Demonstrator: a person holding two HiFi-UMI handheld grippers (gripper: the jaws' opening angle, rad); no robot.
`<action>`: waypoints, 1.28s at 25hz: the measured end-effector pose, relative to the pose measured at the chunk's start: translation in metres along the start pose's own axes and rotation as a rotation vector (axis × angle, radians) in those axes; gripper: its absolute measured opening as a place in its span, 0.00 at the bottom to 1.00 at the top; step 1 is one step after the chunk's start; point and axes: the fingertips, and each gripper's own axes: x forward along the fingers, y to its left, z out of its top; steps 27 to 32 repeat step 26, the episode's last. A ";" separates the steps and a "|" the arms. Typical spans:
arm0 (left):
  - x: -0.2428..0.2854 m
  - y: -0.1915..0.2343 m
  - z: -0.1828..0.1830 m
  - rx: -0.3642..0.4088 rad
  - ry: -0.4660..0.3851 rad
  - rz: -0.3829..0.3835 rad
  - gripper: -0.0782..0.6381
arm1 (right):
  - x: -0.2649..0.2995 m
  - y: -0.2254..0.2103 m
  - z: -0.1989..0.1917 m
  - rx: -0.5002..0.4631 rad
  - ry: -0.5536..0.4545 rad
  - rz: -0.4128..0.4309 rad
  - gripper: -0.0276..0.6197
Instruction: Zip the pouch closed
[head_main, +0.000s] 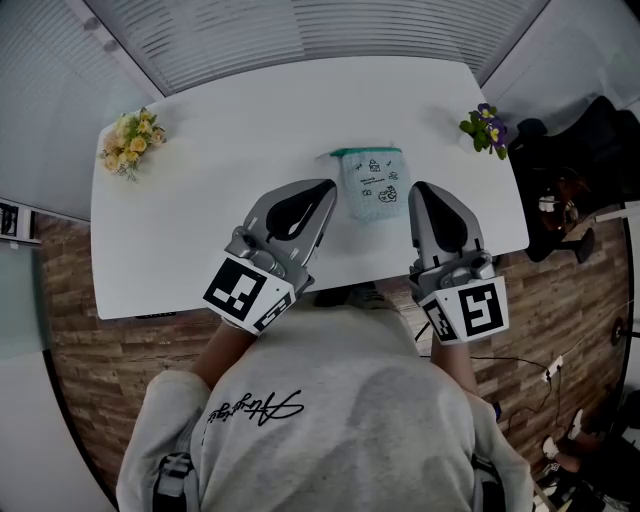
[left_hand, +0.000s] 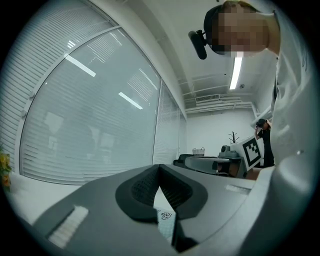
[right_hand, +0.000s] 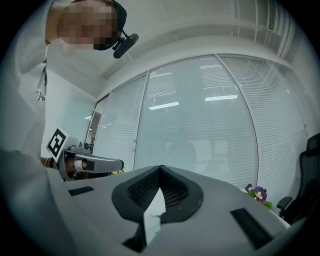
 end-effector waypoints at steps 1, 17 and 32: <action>0.000 -0.001 0.000 0.002 -0.001 -0.002 0.11 | -0.001 0.000 0.000 -0.002 0.000 -0.004 0.05; -0.001 -0.006 -0.001 -0.004 0.002 -0.001 0.11 | -0.007 0.000 -0.001 0.015 -0.012 -0.005 0.04; 0.005 -0.004 0.002 -0.002 -0.003 -0.004 0.11 | -0.004 -0.004 0.000 0.010 -0.010 -0.001 0.04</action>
